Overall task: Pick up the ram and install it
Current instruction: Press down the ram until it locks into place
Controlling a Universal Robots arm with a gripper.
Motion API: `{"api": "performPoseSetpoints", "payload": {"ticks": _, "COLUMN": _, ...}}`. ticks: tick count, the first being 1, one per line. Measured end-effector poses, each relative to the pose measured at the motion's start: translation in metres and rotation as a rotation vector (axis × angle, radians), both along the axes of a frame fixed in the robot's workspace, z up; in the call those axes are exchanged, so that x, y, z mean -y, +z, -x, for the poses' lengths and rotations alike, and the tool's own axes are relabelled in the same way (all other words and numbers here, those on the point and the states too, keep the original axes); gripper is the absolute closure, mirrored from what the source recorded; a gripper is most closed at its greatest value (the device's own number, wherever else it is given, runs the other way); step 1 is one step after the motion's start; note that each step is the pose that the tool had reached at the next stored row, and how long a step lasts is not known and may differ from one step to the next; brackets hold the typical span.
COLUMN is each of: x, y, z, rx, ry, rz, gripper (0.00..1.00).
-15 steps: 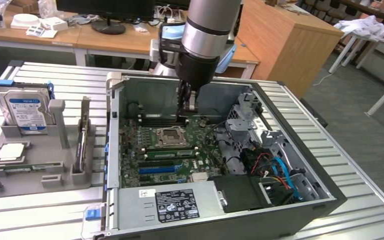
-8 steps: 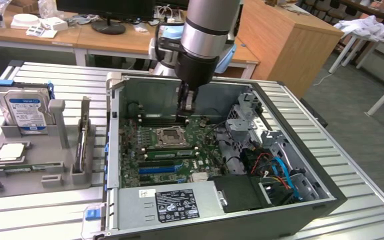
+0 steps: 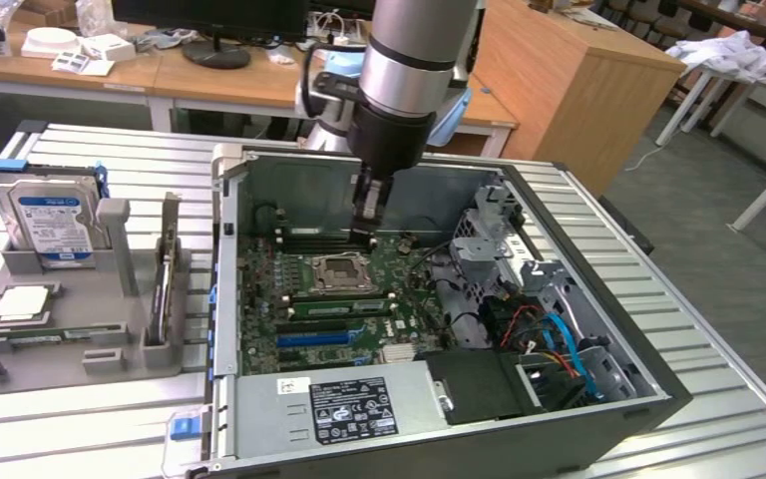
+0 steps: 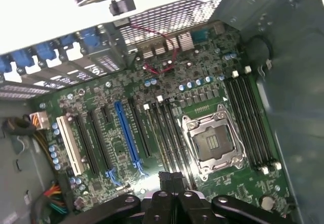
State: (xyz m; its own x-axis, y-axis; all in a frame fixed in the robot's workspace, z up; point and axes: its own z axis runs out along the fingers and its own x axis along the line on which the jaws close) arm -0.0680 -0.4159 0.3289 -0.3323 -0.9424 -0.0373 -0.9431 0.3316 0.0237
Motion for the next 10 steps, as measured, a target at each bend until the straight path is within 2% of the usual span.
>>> {"api": "performPoseSetpoints", "payload": {"ticks": 10, "x": 0.0, "y": -0.0002, "z": 0.0015, "rx": 0.0, "ry": -0.123, "rz": 0.0001, "gripper": 0.89}}
